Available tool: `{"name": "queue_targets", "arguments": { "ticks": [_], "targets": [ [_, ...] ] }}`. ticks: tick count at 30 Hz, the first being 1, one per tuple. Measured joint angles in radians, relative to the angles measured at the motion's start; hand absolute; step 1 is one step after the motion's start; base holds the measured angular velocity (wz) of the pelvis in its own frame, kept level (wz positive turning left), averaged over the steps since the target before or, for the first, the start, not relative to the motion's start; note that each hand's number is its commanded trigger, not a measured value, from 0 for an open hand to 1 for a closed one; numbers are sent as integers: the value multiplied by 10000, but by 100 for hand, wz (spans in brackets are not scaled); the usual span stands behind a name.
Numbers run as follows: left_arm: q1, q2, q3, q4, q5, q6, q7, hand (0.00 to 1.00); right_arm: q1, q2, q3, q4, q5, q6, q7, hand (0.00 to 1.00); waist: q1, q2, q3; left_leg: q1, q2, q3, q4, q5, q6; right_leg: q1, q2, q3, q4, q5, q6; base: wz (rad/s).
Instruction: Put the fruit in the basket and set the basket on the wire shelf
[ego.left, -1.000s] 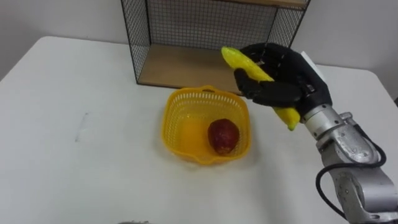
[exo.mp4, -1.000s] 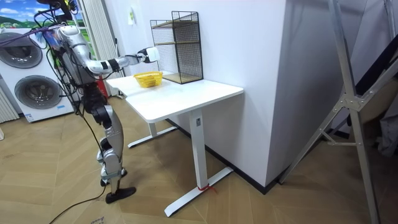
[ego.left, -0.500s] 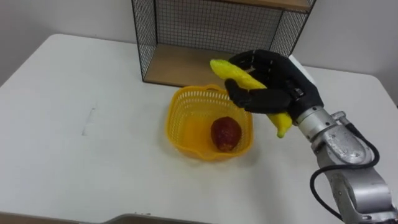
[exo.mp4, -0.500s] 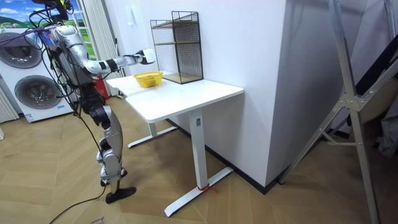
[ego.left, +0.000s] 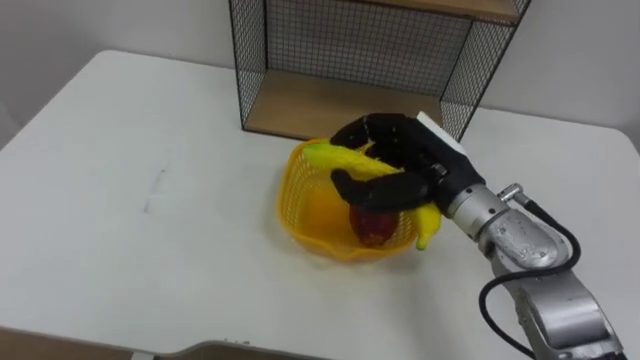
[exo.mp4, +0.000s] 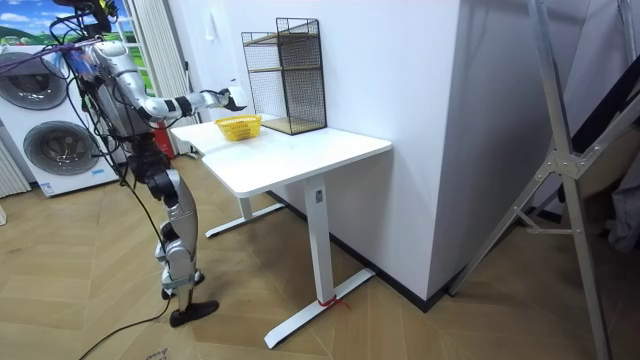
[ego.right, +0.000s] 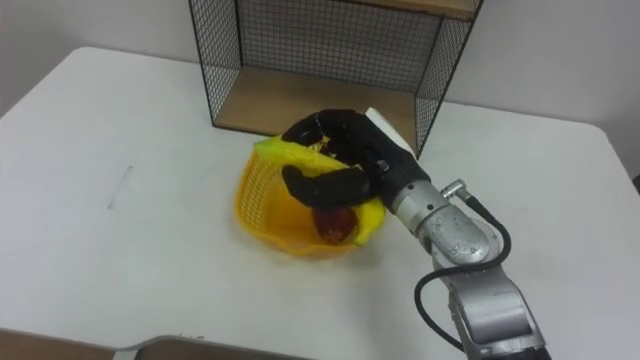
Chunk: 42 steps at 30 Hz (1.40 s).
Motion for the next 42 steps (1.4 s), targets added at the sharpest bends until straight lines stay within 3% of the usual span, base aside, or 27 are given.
{"name": "queue_targets", "arguments": {
  "ticks": [7, 27, 36, 42],
  "targets": [
    [-22, -7, -116, -5, 0, 9, -1, 0, -13, 2, 230, 49, -287, 17, -1, 0, 35, 41, 48, -20, -5, -41, -19, 0, 0, -3, 9, -40, 0, 0, 0, 0],
    [-81, -9, -137, -82, -3, 86, -102, 0, -205, 6, 297, 49, -282, 19, -137, 0, 36, 38, 16, -104, 1, -51, 62, 0, 0, -55, 0, -14, 1, 0, 0, 0],
    [-85, -19, -151, -83, -4, 184, -102, 0, -204, 6, 297, 50, -278, 19, -146, 0, 35, 69, -37, -167, 6, -29, 144, 0, 0, -80, -3, -10, 31, 3, -5, 0],
    [-105, -35, -551, -54, -146, 183, -80, 0, -203, 43, 364, 47, -156, 19, -304, 0, 33, 63, -39, -170, -1, -29, 132, -1, 0, -87, 6, -31, 22, 4, -5, 0]
  ]
}}
